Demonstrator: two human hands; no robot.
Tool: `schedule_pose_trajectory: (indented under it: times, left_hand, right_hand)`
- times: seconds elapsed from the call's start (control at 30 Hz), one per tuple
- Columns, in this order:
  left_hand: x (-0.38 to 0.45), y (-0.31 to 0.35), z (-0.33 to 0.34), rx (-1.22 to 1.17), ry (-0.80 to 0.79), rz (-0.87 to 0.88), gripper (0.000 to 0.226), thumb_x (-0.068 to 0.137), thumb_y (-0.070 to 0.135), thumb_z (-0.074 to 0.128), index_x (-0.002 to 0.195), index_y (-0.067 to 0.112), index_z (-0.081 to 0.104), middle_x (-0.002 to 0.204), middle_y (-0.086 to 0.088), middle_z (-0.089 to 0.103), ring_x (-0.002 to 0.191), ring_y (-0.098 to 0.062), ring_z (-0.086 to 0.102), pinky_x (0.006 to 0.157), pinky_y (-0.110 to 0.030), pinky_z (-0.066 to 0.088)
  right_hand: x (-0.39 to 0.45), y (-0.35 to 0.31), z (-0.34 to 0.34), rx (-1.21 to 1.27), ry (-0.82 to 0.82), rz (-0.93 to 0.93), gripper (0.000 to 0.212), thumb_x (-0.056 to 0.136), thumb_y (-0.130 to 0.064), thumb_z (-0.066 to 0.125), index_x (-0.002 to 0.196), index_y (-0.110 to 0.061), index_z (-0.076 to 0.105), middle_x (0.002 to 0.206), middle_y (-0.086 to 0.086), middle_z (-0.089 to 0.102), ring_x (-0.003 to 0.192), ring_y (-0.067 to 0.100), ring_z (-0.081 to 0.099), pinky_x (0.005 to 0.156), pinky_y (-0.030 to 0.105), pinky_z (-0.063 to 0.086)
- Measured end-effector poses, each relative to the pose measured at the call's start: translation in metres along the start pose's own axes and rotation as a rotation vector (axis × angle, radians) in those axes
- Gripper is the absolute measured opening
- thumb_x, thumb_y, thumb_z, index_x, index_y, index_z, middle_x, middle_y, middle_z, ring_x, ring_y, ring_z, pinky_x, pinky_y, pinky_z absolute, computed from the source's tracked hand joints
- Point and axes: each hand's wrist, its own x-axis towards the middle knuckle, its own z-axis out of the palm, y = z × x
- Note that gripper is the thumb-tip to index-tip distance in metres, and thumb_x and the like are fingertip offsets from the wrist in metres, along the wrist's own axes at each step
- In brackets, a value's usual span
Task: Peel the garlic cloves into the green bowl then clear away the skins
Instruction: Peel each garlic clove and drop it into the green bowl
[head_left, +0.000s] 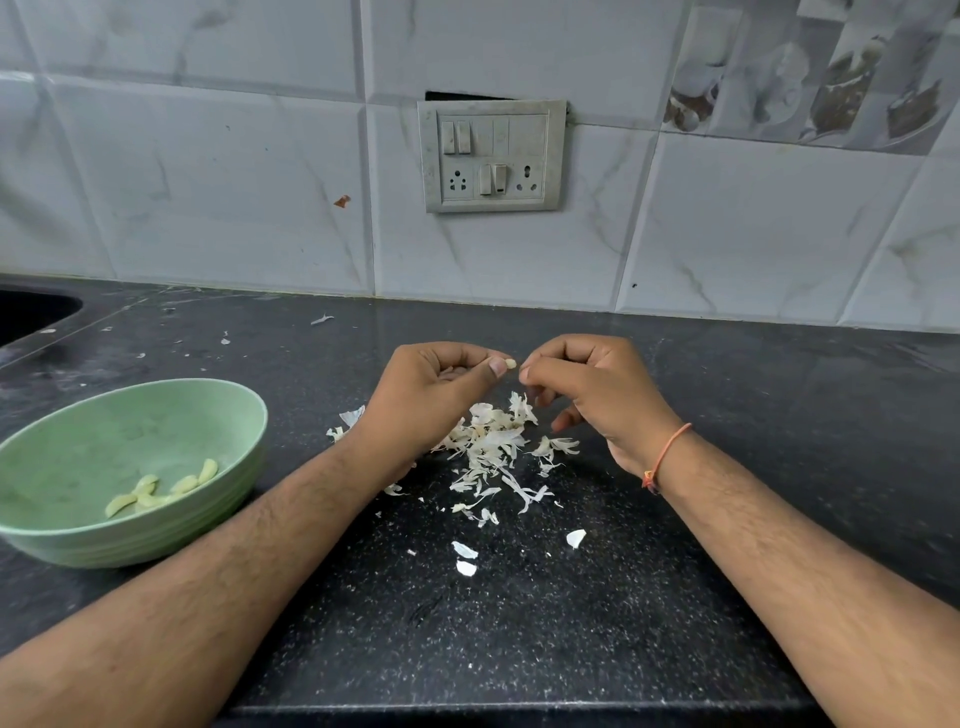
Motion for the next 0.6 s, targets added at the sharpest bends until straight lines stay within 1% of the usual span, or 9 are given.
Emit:
schedule_pose_trajectory:
  times: [0.1, 0.2, 0.33, 0.4, 0.5, 0.57, 0.6]
  left_hand:
    - [0.0003, 0.0024, 0.0002, -0.035, 0.024, -0.017, 0.013, 0.1, 0.026, 0.074, 0.103, 0.017, 0.084, 0.052, 0.011, 0.031, 0.047, -0.009, 0.022, 0.044, -0.017, 0.027]
    - [0.0008, 0.0026, -0.0009, -0.038, 0.022, -0.013, 0.012, 0.099, 0.025, 0.075, 0.103, 0.017, 0.084, 0.05, 0.012, 0.032, 0.047, -0.01, 0.022, 0.045, -0.019, 0.026]
    - [0.0005, 0.0005, -0.0013, 0.033, -0.015, 0.059, 0.012, 0.097, 0.025, 0.078, 0.105, 0.018, 0.084, 0.047, 0.015, 0.034, 0.046, -0.008, 0.024, 0.048, -0.019, 0.026]
    - [0.001, -0.0018, -0.0015, 0.064, -0.019, 0.092, 0.012, 0.097, 0.025, 0.078, 0.106, 0.02, 0.084, 0.047, 0.014, 0.036, 0.047, -0.009, 0.026, 0.05, -0.02, 0.028]
    - [0.0011, -0.0033, -0.0014, 0.102, -0.019, 0.132, 0.012, 0.096, 0.027, 0.08, 0.106, 0.025, 0.085, 0.053, 0.009, 0.054, 0.052, -0.012, 0.035, 0.057, -0.025, 0.036]
    - [0.0005, -0.0033, -0.001, 0.126, -0.016, 0.147, 0.013, 0.095, 0.027, 0.08, 0.107, 0.025, 0.085, 0.059, 0.014, 0.065, 0.053, -0.009, 0.043, 0.06, -0.026, 0.043]
    - [0.0004, -0.0031, -0.001, 0.138, -0.015, 0.152, 0.013, 0.095, 0.026, 0.08, 0.107, 0.025, 0.085, 0.06, 0.015, 0.068, 0.053, -0.005, 0.046, 0.061, -0.025, 0.045]
  right_hand:
    - [0.0005, -0.0011, -0.0047, -0.05, -0.03, -0.008, 0.006, 0.091, -0.018, 0.078, 0.087, -0.015, 0.081, 0.085, 0.006, 0.077, 0.077, 0.016, 0.07, 0.059, 0.037, 0.057]
    - [-0.0009, -0.0022, -0.005, -0.012, -0.042, -0.011, 0.008, 0.093, -0.022, 0.081, 0.093, -0.015, 0.082, 0.09, 0.008, 0.078, 0.078, 0.017, 0.071, 0.058, 0.037, 0.059]
    - [-0.0029, -0.0018, -0.0015, 0.028, -0.032, 0.007, 0.007, 0.089, -0.018, 0.084, 0.093, -0.013, 0.083, 0.088, 0.006, 0.079, 0.075, 0.016, 0.071, 0.055, 0.034, 0.058]
    - [-0.0032, -0.0021, -0.0002, 0.047, -0.028, 0.021, 0.006, 0.089, -0.015, 0.084, 0.093, -0.012, 0.082, 0.086, 0.005, 0.078, 0.074, 0.015, 0.071, 0.055, 0.034, 0.057]
    - [-0.0032, -0.0022, 0.0015, 0.065, -0.019, 0.038, 0.003, 0.089, -0.013, 0.083, 0.091, -0.012, 0.082, 0.083, 0.004, 0.078, 0.074, 0.015, 0.07, 0.057, 0.034, 0.056]
    - [-0.0036, -0.0015, 0.003, 0.071, -0.011, 0.046, 0.001, 0.089, -0.013, 0.083, 0.09, -0.012, 0.082, 0.082, 0.005, 0.078, 0.073, 0.015, 0.07, 0.057, 0.034, 0.055]
    - [-0.0036, -0.0011, 0.0036, 0.072, -0.006, 0.045, 0.001, 0.089, -0.013, 0.082, 0.089, -0.012, 0.082, 0.081, 0.005, 0.078, 0.073, 0.015, 0.07, 0.057, 0.034, 0.055]
